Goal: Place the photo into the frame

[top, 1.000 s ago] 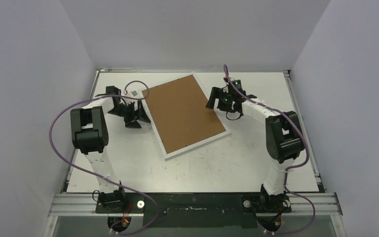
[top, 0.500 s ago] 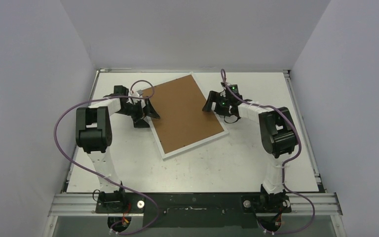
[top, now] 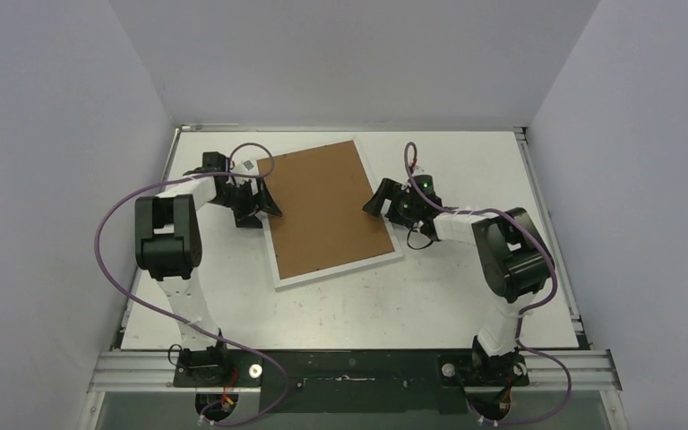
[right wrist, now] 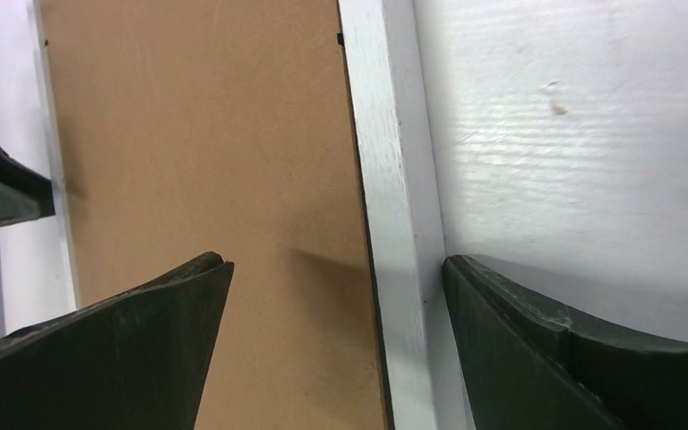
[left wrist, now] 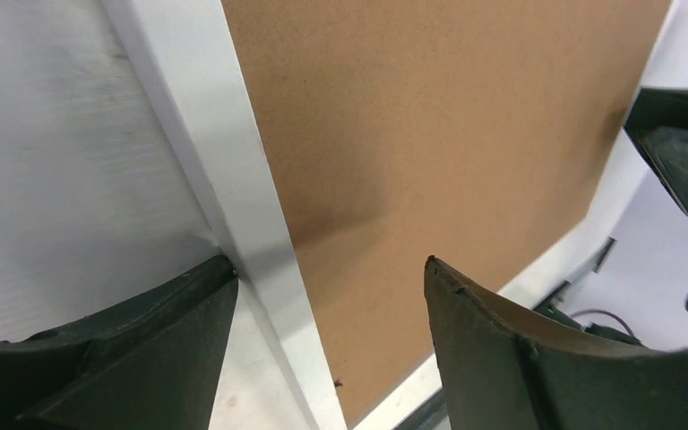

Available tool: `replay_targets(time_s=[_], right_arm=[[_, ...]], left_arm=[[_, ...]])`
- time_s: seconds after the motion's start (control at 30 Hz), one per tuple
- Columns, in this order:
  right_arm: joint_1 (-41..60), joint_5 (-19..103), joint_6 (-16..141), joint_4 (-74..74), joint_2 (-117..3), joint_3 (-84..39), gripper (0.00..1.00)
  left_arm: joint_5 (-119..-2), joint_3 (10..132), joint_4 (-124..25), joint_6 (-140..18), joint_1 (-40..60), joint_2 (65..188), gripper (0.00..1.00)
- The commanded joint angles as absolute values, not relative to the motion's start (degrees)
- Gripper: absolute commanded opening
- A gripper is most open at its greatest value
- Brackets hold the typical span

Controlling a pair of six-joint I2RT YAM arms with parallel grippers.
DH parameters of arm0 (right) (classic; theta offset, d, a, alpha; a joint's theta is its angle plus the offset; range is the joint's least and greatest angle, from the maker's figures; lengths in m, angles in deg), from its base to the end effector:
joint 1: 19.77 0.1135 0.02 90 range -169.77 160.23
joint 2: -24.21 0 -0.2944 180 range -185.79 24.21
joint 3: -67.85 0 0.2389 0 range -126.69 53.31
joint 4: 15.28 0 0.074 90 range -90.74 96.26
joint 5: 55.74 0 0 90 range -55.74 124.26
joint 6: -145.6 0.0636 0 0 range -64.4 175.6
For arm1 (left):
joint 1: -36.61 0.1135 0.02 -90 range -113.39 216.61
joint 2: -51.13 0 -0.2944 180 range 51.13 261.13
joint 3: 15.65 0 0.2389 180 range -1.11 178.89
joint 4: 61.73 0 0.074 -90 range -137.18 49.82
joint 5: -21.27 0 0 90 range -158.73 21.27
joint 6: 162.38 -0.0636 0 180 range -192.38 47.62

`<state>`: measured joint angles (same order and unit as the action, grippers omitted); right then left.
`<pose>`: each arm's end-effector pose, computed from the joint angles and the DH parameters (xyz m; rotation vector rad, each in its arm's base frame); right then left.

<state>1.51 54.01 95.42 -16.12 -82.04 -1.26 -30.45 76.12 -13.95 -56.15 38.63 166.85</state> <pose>0.3656 0.1655 0.1727 0.1725 2.3296 0.9476 0.4061 -0.0251 0.1641 -0.2839 2.7328 -0.9993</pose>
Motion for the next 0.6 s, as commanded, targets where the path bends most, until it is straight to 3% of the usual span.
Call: replay_targets(time_s=[0.0, 0.57], right_arm=[[8.6, 66.6, 104.8, -23.1, -80.2, 0.7, 0.9], [10.5, 68.8, 112.0, -33.1, -81.5, 5.9, 0.9]], left_arm=[[-27.7, 80.5, -17.7, -56.8, 37.0, 163.0, 0.73], [-17.7, 86.4, -16.7, -52.7, 33.4, 159.6, 0.66]])
